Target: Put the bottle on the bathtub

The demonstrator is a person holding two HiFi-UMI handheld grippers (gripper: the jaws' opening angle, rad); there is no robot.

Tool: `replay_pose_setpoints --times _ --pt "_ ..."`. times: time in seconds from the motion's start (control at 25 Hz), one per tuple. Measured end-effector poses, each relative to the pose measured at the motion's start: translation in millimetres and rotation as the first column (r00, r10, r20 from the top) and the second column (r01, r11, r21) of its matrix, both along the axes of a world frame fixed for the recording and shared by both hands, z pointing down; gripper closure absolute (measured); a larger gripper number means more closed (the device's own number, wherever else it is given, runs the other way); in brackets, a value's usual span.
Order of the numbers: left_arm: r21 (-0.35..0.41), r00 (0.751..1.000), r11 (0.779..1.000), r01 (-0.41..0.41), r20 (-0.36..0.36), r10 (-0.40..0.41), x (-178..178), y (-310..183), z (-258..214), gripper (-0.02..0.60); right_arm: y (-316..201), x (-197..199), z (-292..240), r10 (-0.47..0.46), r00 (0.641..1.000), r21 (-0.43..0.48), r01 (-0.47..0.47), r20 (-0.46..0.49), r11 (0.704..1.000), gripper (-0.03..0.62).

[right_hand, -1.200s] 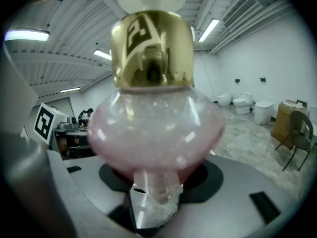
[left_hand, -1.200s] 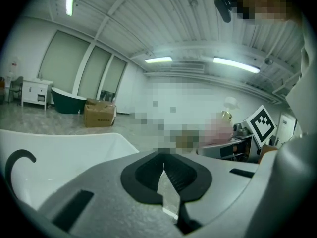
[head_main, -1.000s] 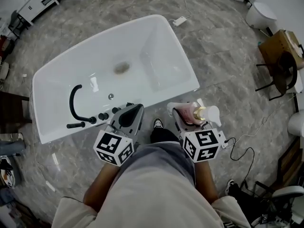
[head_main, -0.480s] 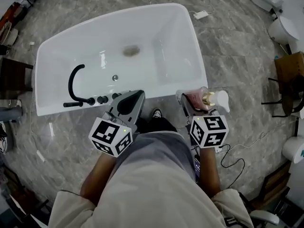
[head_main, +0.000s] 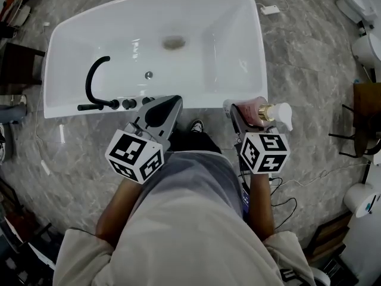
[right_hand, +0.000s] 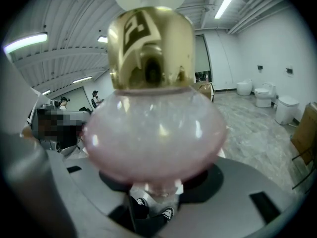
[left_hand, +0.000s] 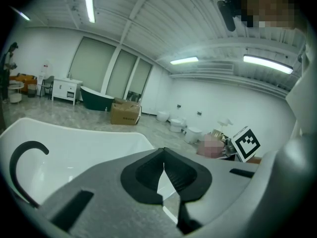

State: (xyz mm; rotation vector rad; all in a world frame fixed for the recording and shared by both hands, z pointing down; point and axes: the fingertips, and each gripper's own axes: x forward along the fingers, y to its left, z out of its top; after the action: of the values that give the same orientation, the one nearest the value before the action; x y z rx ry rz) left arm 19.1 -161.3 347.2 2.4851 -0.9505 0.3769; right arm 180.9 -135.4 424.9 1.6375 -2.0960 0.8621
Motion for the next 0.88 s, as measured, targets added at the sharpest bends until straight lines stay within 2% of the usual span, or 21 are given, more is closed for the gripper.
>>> replay_pose_setpoints --times 0.36,0.6,0.88 --pt "-0.022 0.999 0.999 0.031 0.02 -0.03 -8.3 1.5 8.4 0.572 -10.7 -1.8 34.7 -0.018 1.0 -0.036 0.018 0.008 0.999 0.375" --pt "-0.034 0.998 0.998 0.057 0.028 -0.056 -16.1 -2.5 13.0 0.574 -22.9 1.3 62.9 0.028 0.999 -0.068 -0.025 0.036 0.997 0.375" --pt "-0.054 0.997 0.995 0.079 0.031 -0.077 -23.3 -4.7 18.6 0.572 -34.5 2.8 97.1 0.019 1.0 -0.092 -0.019 -0.001 0.996 0.375"
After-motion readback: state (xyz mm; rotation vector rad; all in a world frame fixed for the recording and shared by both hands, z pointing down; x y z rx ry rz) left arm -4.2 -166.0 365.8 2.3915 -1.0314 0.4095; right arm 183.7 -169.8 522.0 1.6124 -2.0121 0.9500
